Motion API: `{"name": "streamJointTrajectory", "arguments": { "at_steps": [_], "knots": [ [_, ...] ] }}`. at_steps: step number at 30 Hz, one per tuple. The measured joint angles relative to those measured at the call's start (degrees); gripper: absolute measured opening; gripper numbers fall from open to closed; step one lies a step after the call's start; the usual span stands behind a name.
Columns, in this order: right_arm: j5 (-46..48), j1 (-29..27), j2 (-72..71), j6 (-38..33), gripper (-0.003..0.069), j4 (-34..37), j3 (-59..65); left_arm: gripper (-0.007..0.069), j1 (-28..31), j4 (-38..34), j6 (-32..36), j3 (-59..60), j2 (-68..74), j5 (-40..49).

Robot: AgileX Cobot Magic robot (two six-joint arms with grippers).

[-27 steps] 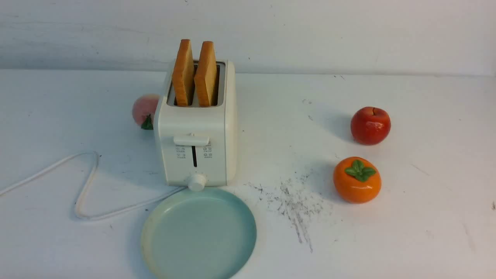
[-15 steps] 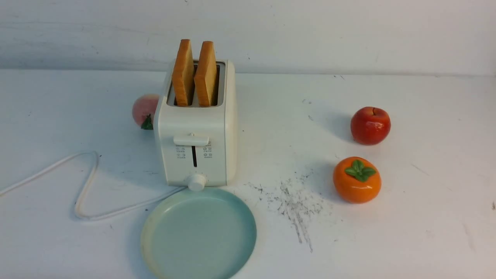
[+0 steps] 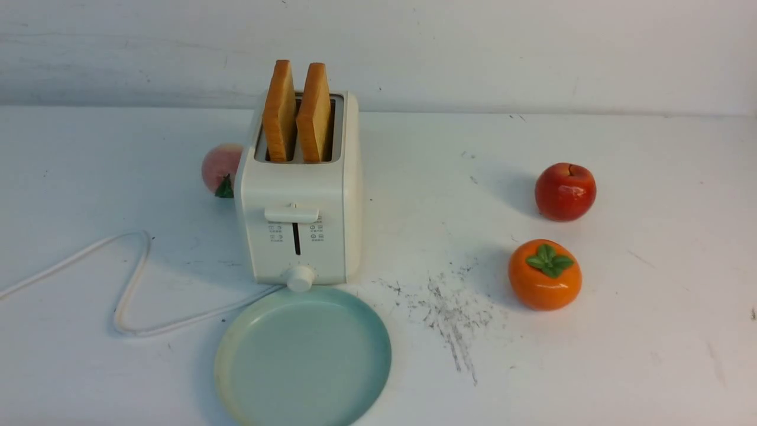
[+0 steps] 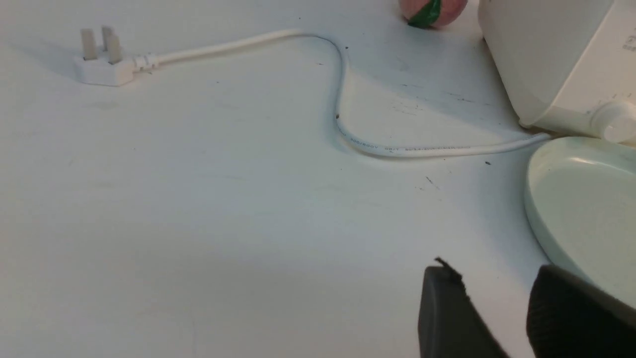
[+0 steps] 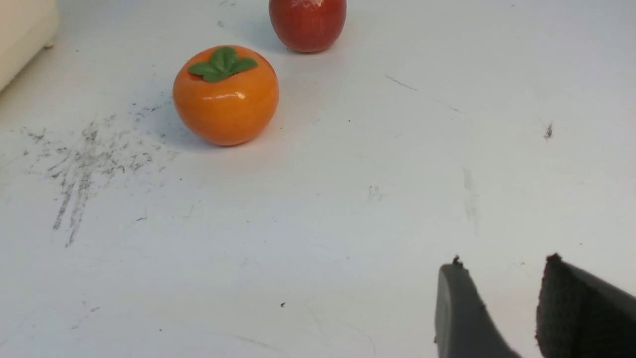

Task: Take toasted bread from bread machine on white table place on plate.
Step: 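Reach for a toast slice standing in the toaster with the left gripper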

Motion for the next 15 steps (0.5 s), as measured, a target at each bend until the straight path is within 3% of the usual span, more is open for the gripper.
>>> {"name": "streamJointTrajectory", "arguments": {
  "at_steps": [11,15],
  "knots": [
    [-0.05,0.00,0.00,0.50,0.0240,-0.05,0.00,0.0238,0.00,-16.10,-8.15,0.00,0.00,-16.54],
    [-3.35,0.00,0.00,4.22,0.0240,6.66,0.51,0.0238,0.00,-18.89,-8.50,0.00,0.00,-20.64]
  ]
}}
